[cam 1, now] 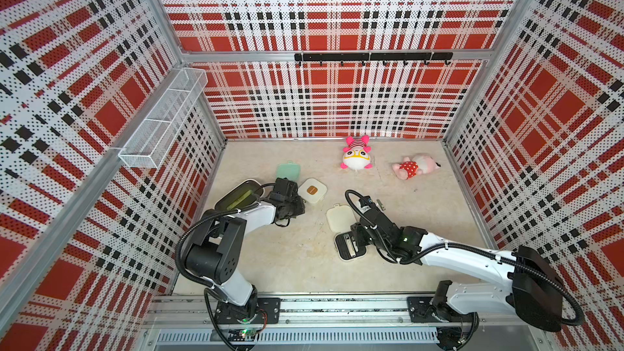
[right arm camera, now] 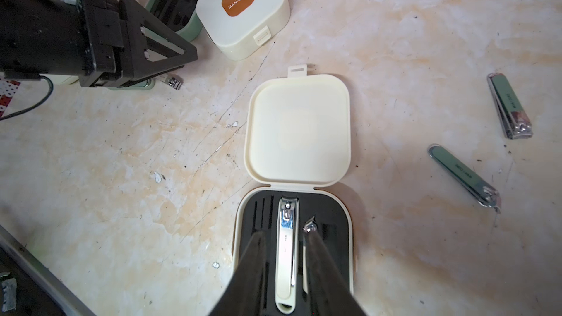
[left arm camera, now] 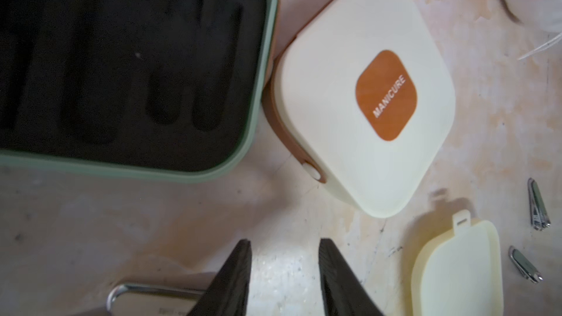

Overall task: Organize nail clipper sets
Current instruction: Adjust the nail clipper at the center of the board.

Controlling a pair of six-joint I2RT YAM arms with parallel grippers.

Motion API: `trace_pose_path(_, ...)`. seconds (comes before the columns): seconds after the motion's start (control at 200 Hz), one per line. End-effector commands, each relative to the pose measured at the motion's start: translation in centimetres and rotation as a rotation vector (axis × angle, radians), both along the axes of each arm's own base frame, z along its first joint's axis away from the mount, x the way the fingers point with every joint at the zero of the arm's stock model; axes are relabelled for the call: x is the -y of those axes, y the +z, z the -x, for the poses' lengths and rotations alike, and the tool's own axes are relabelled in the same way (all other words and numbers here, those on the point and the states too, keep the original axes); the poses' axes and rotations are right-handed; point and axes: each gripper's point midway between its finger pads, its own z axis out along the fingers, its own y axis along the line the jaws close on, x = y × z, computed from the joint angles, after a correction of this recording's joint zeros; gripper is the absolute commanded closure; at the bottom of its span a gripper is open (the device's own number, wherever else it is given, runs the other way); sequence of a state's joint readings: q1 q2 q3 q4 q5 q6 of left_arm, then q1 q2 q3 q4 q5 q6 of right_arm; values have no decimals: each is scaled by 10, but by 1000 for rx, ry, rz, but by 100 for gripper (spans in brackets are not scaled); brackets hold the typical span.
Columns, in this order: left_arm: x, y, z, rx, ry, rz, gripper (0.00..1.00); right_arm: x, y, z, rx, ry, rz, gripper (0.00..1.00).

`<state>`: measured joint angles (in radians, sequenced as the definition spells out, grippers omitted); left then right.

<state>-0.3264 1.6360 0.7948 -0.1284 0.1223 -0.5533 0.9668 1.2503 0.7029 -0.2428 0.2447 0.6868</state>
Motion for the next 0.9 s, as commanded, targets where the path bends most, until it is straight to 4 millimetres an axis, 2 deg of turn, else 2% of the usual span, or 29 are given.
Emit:
trace_pose_path(0.0, -8, -9, 8, -24, 25, -26, 58, 1, 2, 4, 16, 11, -7, 73)
trace_pose_path(0.306, -5, -6, 29, -34, 30, -34, 58, 2, -2, 6, 28, 23, -20, 73)
trace_pose_path(0.476, 1, 27, 25, 23, 31, -67, 57, 5, -2, 8, 41, 22, -39, 71)
trace_pose_path(0.591, -8, 44, 21, 44, 51, -105, 54, 6, -3, 8, 45, 22, -46, 67)
trace_pose_path(0.777, -34, 30, 30, -3, 112, -133, 48, 4, -10, 8, 35, 18, -51, 55)
trace_pose_path(0.897, -43, 21, 31, -26, 134, -140, 47, -1, -13, 8, 28, 29, -68, 49)
